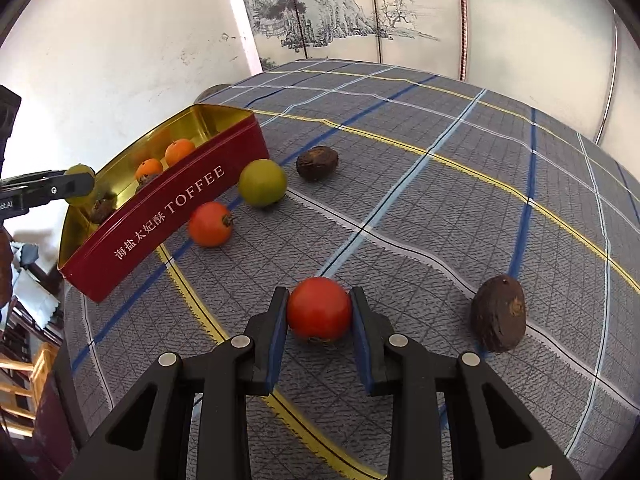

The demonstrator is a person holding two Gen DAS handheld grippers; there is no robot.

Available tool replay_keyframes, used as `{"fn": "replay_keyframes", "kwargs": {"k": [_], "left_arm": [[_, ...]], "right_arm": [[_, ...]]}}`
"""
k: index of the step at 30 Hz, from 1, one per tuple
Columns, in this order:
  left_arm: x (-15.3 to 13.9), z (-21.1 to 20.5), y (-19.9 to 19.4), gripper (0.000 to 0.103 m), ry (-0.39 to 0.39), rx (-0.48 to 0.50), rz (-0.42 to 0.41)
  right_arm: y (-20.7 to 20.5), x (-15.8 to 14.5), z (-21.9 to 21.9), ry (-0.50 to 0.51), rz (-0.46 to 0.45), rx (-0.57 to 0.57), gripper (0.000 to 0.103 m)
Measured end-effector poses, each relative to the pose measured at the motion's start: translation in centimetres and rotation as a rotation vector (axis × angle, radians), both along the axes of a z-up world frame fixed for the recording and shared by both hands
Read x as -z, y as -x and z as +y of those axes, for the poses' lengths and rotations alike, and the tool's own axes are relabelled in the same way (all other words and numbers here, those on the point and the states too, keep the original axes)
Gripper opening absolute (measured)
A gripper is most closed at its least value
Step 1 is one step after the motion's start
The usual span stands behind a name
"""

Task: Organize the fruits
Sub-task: 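Release the green fruit into the tin with the left gripper while the right gripper grasps a red tomato, then lift the red tomato with the right gripper and hold it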

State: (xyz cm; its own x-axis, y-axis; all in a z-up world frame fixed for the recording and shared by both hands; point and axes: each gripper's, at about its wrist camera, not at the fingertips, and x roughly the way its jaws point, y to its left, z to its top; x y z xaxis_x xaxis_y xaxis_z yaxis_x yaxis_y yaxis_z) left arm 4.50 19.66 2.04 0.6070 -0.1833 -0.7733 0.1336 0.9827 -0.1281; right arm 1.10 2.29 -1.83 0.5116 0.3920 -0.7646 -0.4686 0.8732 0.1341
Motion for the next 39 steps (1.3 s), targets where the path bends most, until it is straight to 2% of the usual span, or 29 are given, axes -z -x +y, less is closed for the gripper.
{"fn": "replay_keyframes", "kwargs": {"k": [16,23,28,36,39], "left_arm": [[1.3,-3.1,-6.7,0.036,-0.087,-0.014,0.023],[1.4,-3.5,-8.3,0.037,-0.125,-0.04,0.019],[0.9,-3.4,-8.3,0.058,-0.163,-0.059,-0.024],[0.1,-2.9,-6.8,0.062,-0.177,-0.095,-0.054],[-0.3,-2.5,-5.2,0.065,-0.209,-0.129,-0.073]], "right_arm": [[0.1,0.0,0.0,-0.005,0.003,0.003,0.028],[0.1,0.0,-0.1,-0.004,0.003,0.003,0.028],[0.1,0.0,-0.1,-0.004,0.004,0.003,0.028],[0.0,0.0,-0.1,-0.006,0.005,0.003,0.028],[0.0,-0.1,-0.2,0.0,-0.001,0.017,0.028]]}}
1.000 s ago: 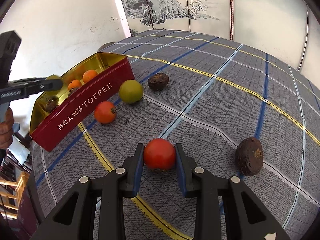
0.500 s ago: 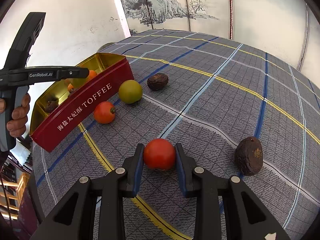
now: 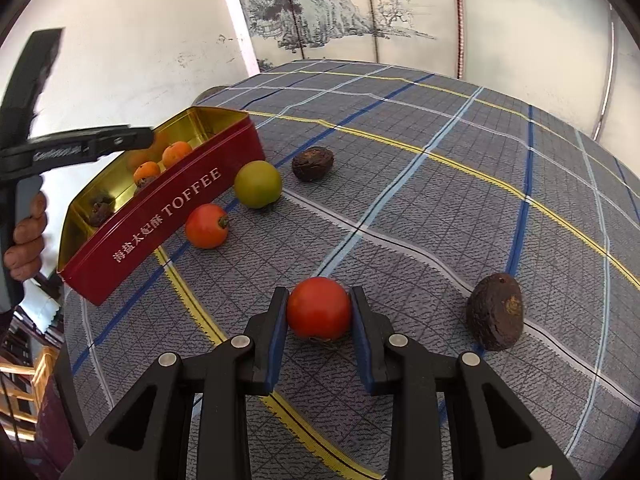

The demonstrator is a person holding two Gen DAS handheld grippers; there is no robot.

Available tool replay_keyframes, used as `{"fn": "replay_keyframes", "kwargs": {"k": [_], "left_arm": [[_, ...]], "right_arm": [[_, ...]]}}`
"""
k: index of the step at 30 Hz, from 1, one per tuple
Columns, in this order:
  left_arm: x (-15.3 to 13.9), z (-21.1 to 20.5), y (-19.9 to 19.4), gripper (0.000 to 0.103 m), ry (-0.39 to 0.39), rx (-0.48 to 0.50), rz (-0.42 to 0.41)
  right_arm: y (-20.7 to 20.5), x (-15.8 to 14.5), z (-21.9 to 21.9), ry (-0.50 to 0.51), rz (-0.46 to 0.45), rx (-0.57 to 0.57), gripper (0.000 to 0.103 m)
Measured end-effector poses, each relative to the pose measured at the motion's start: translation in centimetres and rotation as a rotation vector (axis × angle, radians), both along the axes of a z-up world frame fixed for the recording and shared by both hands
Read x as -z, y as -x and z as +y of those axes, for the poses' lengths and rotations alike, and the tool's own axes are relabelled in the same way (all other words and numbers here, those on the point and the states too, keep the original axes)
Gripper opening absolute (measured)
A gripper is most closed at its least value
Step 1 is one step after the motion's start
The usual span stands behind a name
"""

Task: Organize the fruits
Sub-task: 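Lift the red tomato with the right gripper and hold it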

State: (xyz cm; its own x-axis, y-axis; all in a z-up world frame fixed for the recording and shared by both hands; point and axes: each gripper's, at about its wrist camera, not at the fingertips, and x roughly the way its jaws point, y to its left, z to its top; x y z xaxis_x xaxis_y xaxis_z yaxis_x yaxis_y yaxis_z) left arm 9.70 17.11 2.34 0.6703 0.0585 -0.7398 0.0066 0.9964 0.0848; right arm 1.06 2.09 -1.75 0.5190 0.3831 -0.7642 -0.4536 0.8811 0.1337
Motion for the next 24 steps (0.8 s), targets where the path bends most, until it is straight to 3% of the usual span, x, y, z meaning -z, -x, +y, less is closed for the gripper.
{"fn": "replay_keyframes", "kwargs": {"k": [3,7,11,17,22,24], "left_arm": [[-0.8,0.7,2.4,0.066,-0.021,-0.038,-0.047],[-1.9,2.9,6.4,0.08,-0.023,-0.117,-0.117],[-2.1,4.9,10.4,0.083,-0.055,-0.188,-0.154],[-1.0,7.2,14.8,0.084,-0.023,-0.237,-0.127],[-0.3,7.5,16.4,0.084,0.004,-0.235,-0.106],[-0.1,7.5,16.7,0.084,0.008,-0.228,-0.101]], "right_arm": [[0.2,-0.1,-0.1,-0.009,0.0,0.014,0.028],[1.2,-0.6,0.2,-0.033,0.005,0.01,0.028],[2.0,-3.0,2.1,-0.088,-0.018,-0.044,0.028],[2.0,-6.3,9.2,-0.179,-0.027,-0.217,0.028],[0.3,-6.1,15.1,-0.191,-0.003,-0.305,0.029],[-0.7,-5.7,16.1,-0.19,0.006,-0.29,0.032]]}}
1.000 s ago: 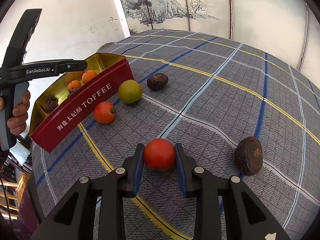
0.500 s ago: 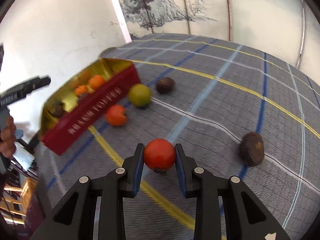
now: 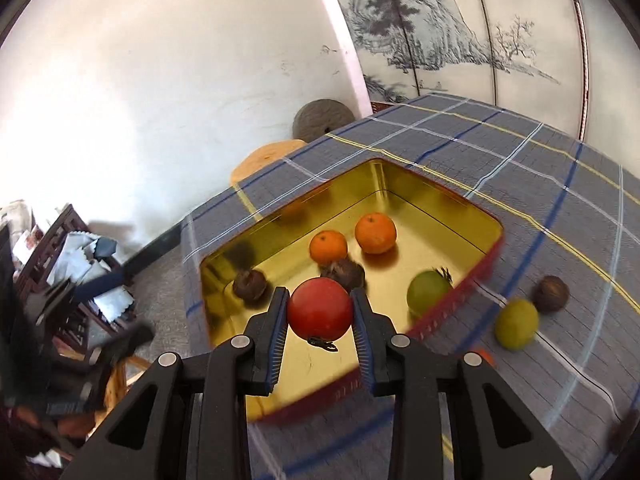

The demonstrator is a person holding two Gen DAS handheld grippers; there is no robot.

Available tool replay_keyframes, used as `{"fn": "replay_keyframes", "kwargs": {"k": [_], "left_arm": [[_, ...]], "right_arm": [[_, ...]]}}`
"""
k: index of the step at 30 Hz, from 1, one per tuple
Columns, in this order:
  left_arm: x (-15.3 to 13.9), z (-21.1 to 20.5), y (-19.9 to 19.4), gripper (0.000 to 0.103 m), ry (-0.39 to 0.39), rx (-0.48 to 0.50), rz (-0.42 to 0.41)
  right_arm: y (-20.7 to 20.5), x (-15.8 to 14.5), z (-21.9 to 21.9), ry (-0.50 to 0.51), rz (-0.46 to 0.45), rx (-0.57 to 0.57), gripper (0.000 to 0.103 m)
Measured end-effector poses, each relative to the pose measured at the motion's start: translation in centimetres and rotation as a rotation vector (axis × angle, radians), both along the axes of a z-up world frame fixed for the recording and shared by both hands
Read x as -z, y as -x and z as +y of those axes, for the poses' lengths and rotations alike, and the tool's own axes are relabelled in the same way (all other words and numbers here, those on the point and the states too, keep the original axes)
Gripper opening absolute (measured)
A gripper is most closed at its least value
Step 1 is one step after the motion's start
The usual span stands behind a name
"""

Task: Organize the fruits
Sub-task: 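Lift the red tomato with the right gripper and hold it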

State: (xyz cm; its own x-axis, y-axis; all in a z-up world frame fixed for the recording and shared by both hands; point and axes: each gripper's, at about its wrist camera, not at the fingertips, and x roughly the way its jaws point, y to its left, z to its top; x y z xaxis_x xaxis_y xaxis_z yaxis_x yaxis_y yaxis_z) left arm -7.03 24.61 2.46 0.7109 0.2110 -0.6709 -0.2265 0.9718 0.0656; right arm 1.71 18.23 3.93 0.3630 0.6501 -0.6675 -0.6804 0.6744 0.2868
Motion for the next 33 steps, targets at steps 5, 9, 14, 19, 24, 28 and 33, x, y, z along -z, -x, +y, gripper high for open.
{"fn": "replay_keyframes", "kwargs": {"k": [5,9,14,19,24,28,33], "left_arm": [[0.3,0.1,0.7,0.084,0.009,0.027,0.0],[0.8,0.1,0.8,0.084,0.038,0.047,-0.005],[1.4,-0.9,0.8,0.084,0.037,0.082,0.012],[1.9,-0.8,1.0,0.084,0.033,0.081,0.034],[2.3,-1.2,0.6,0.084,0.037,0.086,0.059],[0.9,-3.6,0.9,0.084,0.0,0.177,0.016],[-0.7,-9.3,0.0,0.084,-0.004,0.381,-0.02]], "right_arm": [[-0.2,-1.2,-4.7,-0.066,-0.039,0.156,0.056],[0.0,1.3,-7.9,0.069,-0.002,0.241,0.056],[-0.3,4.7,-7.7,0.144,0.043,0.254,0.053],[-1.8,5.8,-5.7,0.182,0.025,0.24,0.051],[-2.2,5.9,-4.9,0.204,0.015,0.219,0.03],[0.5,3.4,-9.3,0.19,-0.054,0.256,0.03],[3.6,1.4,-22.4,0.241,-0.101,0.498,0.03]]}}
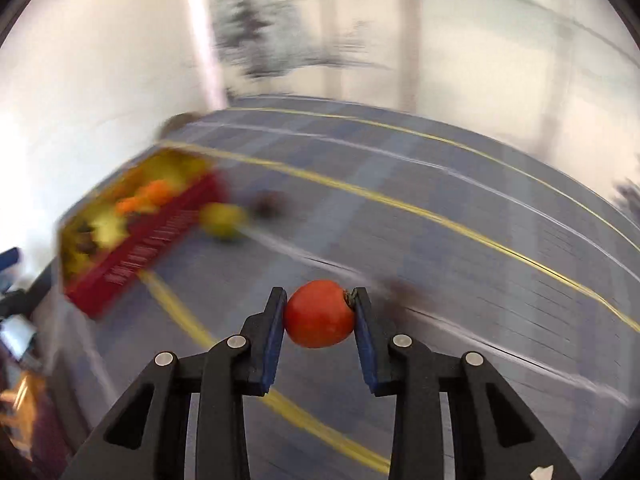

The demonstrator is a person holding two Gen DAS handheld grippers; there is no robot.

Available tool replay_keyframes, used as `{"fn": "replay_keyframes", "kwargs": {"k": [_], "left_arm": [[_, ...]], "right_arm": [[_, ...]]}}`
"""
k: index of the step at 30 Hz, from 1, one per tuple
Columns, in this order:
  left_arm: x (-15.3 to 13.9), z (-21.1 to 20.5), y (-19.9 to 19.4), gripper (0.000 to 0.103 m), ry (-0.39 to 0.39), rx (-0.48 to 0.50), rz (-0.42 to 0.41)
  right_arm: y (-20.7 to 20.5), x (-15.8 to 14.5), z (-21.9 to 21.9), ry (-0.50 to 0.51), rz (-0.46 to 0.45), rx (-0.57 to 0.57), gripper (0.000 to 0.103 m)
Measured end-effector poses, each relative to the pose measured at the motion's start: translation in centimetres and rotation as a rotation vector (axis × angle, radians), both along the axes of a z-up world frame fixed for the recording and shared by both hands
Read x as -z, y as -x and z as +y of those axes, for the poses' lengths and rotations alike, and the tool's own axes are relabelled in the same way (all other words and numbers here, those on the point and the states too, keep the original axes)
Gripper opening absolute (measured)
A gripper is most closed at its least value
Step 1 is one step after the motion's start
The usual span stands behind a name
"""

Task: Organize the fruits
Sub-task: 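Lift the red tomato with the right gripper and hold it, then grasp a brown tea cake on the table with the left gripper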

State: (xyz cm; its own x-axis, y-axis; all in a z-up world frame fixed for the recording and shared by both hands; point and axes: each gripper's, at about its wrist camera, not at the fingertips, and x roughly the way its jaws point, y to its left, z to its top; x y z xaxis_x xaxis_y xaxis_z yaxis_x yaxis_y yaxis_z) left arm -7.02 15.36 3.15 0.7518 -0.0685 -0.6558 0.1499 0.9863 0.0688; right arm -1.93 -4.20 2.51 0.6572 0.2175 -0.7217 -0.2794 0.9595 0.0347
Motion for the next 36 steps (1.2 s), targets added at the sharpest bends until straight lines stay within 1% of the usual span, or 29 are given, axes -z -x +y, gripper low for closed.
{"fn": "replay_keyframes", "kwargs": {"k": [2,4,6,7,10,12,13,15,17,21,23,24,25,26,27,28,31,33,36], "left_arm": [[-0.6,-2.9,-1.7,0.084,0.079,0.099,0.015],[-0.8,-5.6,-3.8,0.084,0.14,0.171,0.041],[-0.7,-8.8,-6.4,0.084,0.178,0.22,0.067],[-0.7,-10.1,-7.4,0.084,0.182,0.236,0.067],[-0.2,-14.6,-10.9,0.084,0.163,0.298,0.083],[0.5,-17.1,-13.1,0.084,0.174,0.35,0.132],[0.9,-18.3,-14.1,0.084,0.167,0.359,0.148],[1.8,-20.2,-15.7,0.084,0.13,0.357,0.159],[2.6,-21.3,-16.2,0.083,0.111,0.373,0.163],[3.9,-23.6,-16.9,0.083,0.041,0.411,0.131],[4.8,-24.8,-17.6,0.083,0.002,0.424,0.137],[5.2,-25.1,-17.9,0.082,-0.006,0.426,0.14],[5.7,-25.2,-18.3,0.078,0.0,0.43,0.153],[6.2,-25.3,-18.7,0.071,0.013,0.434,0.175],[6.9,-25.4,-19.1,0.04,0.031,0.437,0.215],[7.3,-25.2,-19.3,0.036,0.056,0.43,0.223],[7.9,-24.8,-19.2,0.036,0.131,0.429,0.241],[8.0,-24.6,-18.6,0.036,0.146,0.417,0.25],[6.7,-24.1,-16.8,0.036,0.167,0.391,0.226]], "right_arm": [[0.4,0.7,-5.4,0.035,0.019,0.117,0.031],[0.9,1.4,-9.5,0.063,0.028,0.192,0.031],[1.2,2.1,-12.5,0.067,0.046,0.243,0.031],[1.3,2.5,-13.6,0.052,0.052,0.261,0.031],[1.5,3.3,-15.9,0.02,0.057,0.282,0.031],[1.5,3.8,-16.6,-0.015,0.07,0.279,0.031],[1.6,3.7,-16.9,-0.036,0.058,0.275,0.031],[1.7,3.5,-17.3,-0.053,0.053,0.27,0.031],[1.4,3.9,-17.5,-0.073,0.067,0.261,0.031],[1.5,3.9,-17.6,-0.108,0.075,0.244,0.031],[1.5,4.0,-17.4,-0.112,0.079,0.237,0.031],[1.5,4.0,-17.3,-0.114,0.079,0.233,0.031],[1.5,4.0,-17.3,-0.117,0.08,0.229,0.032],[1.5,4.0,-17.3,-0.122,0.081,0.227,0.032],[1.4,3.9,-17.4,-0.127,0.082,0.226,0.032],[1.5,4.0,-17.5,-0.134,0.082,0.225,0.032],[1.5,3.9,-17.6,-0.141,0.084,0.227,0.032],[1.4,4.0,-17.7,-0.139,0.085,0.227,0.032],[1.4,4.0,-17.7,-0.141,0.085,0.228,0.032]]}}
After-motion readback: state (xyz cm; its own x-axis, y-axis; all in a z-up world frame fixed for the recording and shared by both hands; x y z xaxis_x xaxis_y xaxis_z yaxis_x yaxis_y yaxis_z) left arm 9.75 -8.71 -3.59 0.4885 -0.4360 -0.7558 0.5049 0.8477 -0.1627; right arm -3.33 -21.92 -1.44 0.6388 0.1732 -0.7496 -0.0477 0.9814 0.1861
